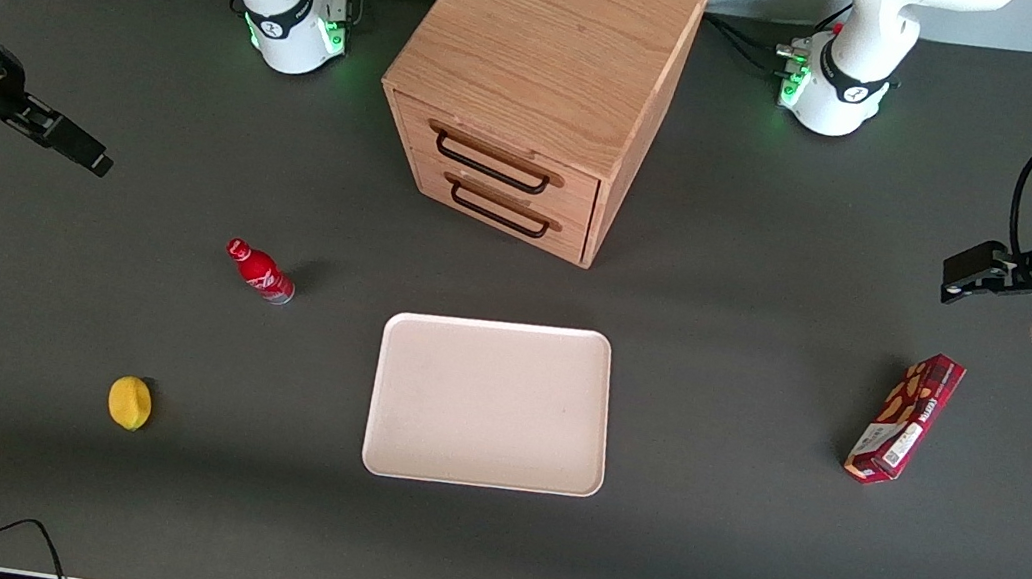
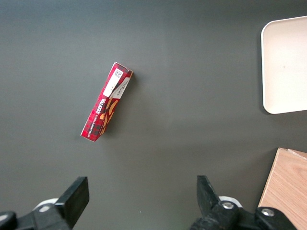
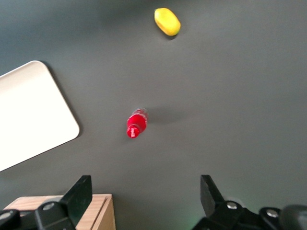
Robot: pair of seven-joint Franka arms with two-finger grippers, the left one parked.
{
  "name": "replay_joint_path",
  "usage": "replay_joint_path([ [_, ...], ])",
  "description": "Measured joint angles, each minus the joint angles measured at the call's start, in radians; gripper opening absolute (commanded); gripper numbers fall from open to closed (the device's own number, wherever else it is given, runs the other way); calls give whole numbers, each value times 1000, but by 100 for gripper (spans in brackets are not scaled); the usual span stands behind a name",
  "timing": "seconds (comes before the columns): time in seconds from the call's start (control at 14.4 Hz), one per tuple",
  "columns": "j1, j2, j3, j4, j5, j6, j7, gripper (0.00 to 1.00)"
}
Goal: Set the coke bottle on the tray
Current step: 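Move the right gripper down to the red Coca-Cola bottle, then close the right gripper on the red bottle and lift it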
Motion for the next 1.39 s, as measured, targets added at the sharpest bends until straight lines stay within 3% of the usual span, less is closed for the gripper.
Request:
replay_joint_path([
  [0.49, 24, 49, 11, -22, 9, -29, -14, 100],
  [0.83, 48, 76, 81, -351, 9, 356, -14, 100],
  [1.04, 47, 87, 84, -510, -30, 579, -14, 100],
  [1.11, 45, 94, 84, -544, -41, 633, -14, 95],
  [1.32, 42, 115, 84, -585, -50, 707, -15, 33],
  [1.39, 43, 118, 84, -593, -50, 725, -15, 8],
])
